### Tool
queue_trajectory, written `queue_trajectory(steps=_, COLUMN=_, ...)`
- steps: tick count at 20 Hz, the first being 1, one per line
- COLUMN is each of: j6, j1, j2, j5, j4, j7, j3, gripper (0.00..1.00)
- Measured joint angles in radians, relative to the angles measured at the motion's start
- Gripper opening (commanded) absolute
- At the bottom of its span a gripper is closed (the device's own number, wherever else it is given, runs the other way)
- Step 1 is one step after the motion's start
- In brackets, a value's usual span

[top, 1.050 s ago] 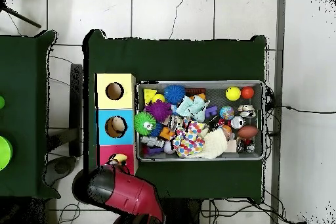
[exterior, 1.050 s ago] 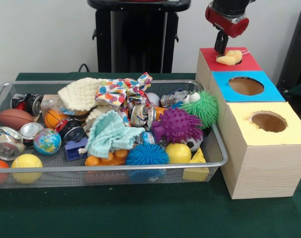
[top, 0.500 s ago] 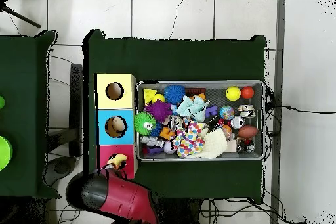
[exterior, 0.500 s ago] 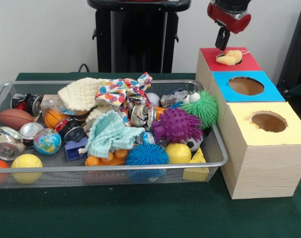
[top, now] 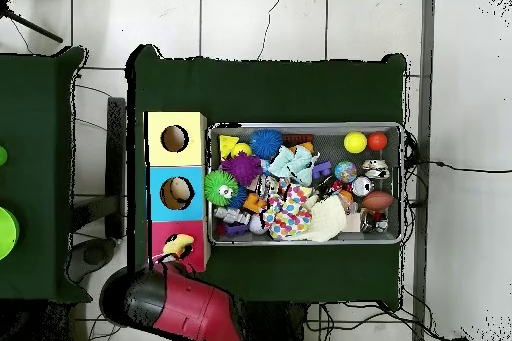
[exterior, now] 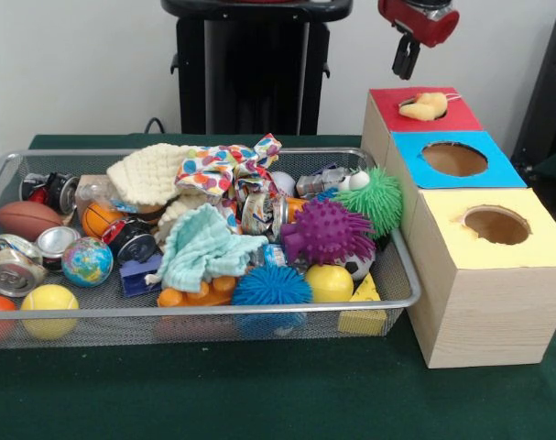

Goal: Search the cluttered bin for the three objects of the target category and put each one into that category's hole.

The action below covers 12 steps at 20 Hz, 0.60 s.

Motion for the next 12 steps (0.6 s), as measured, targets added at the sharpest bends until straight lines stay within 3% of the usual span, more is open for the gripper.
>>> queue_trajectory(steps=5, j6=-0.008, j1=-0.013, j2=0.012, j5=0.013, j4=0.000, j7=0.000, j3=0.012, gripper=0.00)
queue_trajectory(steps=12, j6=-0.096, j1=-0.034, j2=0.051, j5=0.085, j4=0.000, j7=0.000, j3=0.068, gripper=0.00)
